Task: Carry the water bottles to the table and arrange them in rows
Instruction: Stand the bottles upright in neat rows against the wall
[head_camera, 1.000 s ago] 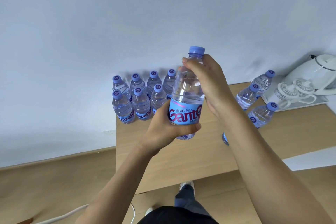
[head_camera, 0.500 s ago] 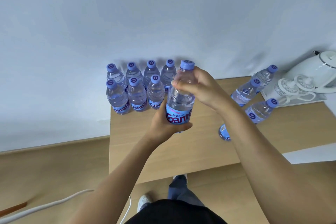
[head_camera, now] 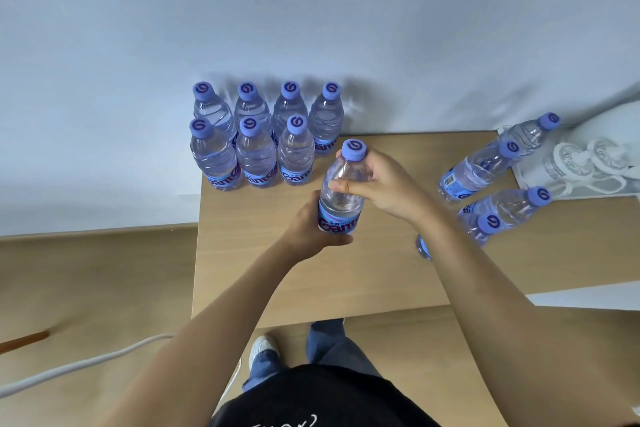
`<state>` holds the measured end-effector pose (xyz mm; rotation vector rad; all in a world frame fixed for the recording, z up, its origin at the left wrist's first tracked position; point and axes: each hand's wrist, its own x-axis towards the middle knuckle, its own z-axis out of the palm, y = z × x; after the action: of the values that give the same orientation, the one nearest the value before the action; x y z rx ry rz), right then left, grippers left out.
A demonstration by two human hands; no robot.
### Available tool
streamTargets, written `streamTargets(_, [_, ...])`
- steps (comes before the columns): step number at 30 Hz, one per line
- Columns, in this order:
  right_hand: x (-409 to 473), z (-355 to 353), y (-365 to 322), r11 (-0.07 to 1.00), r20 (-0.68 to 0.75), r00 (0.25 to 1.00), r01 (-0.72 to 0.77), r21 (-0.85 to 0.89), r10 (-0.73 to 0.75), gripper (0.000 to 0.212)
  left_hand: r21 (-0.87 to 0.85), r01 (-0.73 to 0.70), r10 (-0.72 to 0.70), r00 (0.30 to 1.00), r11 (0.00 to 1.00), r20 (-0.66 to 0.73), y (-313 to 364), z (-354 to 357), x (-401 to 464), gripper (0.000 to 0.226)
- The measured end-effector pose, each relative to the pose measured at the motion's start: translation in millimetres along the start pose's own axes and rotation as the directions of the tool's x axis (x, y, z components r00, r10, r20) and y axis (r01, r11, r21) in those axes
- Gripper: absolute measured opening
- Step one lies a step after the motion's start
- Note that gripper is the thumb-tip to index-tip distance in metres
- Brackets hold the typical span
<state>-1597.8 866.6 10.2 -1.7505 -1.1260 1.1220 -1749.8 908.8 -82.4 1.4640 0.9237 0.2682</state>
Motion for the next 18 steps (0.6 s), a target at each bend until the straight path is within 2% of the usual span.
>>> streamTargets(4, [6.1,5.3,17.0,0.997,-0.017,1.0,-0.009,-0.076,0.008,0.037,0.015,0.038,-0.038,0.999,0.999,-0.002,-14.3,1.9,12.3,0.081])
streamTargets(10, [9.3,14.8,44.7,0.992,-0.025,1.0,-0.006,-0.122,0.003,0.049,0.032,0.051,-0.046,0.99,0.998,-0.133,-31.3,13.8,26.0,0.08])
streamTargets(18, [18.4,12.8,60.5,0.994,-0.024,0.999,0.034,-0.099,-0.036,0.058,0.128,0.01,0.026,0.961,0.992,-0.275,-39.4,30.3,44.8,0.081])
